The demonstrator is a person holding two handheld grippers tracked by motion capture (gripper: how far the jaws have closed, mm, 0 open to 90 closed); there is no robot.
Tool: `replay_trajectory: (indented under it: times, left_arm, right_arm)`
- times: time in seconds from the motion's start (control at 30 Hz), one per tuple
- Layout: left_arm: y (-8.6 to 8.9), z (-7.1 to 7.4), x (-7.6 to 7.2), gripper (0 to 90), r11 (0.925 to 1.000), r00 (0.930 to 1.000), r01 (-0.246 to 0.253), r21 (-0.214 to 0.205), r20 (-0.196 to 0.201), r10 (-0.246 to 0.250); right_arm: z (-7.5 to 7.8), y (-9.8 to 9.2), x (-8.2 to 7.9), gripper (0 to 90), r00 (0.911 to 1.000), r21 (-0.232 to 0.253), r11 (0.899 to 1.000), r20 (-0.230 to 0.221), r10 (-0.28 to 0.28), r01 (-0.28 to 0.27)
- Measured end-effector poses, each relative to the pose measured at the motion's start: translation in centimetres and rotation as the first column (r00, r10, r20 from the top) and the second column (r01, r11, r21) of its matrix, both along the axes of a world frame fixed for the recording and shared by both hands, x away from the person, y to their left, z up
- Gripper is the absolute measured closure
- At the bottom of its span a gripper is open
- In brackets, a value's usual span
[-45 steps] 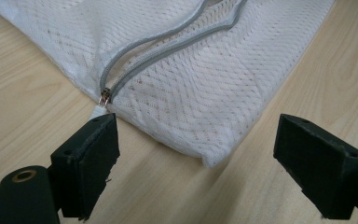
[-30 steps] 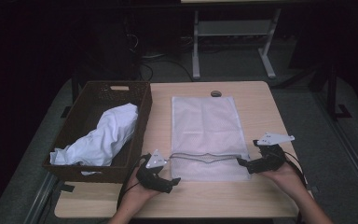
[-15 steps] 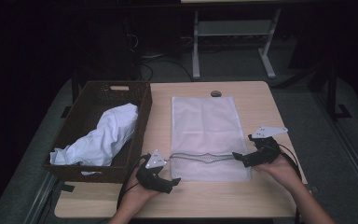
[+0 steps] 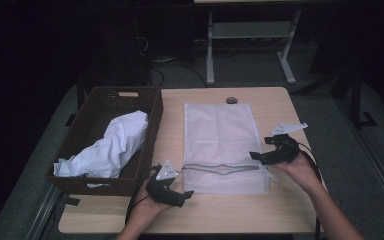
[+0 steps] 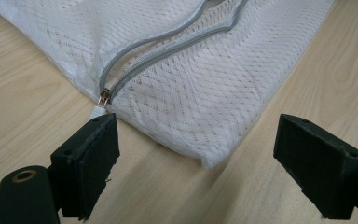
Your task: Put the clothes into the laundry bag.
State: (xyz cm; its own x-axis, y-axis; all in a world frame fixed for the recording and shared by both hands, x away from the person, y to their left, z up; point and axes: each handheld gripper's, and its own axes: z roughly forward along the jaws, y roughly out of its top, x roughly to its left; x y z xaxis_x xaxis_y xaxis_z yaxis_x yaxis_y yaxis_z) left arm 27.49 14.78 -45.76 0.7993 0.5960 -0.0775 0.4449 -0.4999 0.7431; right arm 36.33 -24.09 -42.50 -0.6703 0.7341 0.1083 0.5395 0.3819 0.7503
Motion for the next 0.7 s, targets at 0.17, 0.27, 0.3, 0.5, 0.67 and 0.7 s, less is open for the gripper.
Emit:
replay_trajectory:
  times: [0.17,0.27,0.3,0.5,0.67,0.7]
  left_arm:
    - [0.0,0.0,0.0,13.8,1.0,1.0,-0.001,-0.002,-0.002,0.001]
    - [0.0,0.0,0.0,13.8,1.0,1.0,0.0,-0.002,-0.003,0.0]
    - [0.0,0.0,0.0,13.8,1.0,1.0,0.0,-0.001,-0.004,0.0]
    - [0.0,-0.1,0.0,13.8,1.0,1.0,0.002,-0.002,-0.008,-0.002]
    - [0.0,-0.1,0.0,13.9,1.0,1.0,0.003,-0.004,-0.008,-0.003]
    - [0.0,-0.1,0.0,13.9,1.0,1.0,0.004,-0.003,-0.008,-0.004]
  right_arm:
    - [0.1,-0.1,1.3,19.0,0.9996,-0.002,1.0,-0.025,-0.012,0.012]
    - [0.2,0.1,2.0,23.5,0.9994,-0.012,1.0,-0.031,-0.013,0.013]
    - [0.3,0.1,2.2,26.4,0.9994,-0.009,1.0,-0.032,-0.012,0.012]
    - [0.2,0.2,3.5,53.0,0.9989,-0.019,0.999,-0.037,-0.029,0.028]
    - [-0.4,0.7,4.7,72.2,0.9988,-0.07,0.997,-0.022,-0.043,0.042]
    - [-0.6,0.8,4.9,75.7,0.9987,-0.083,0.995,-0.014,-0.05,0.049]
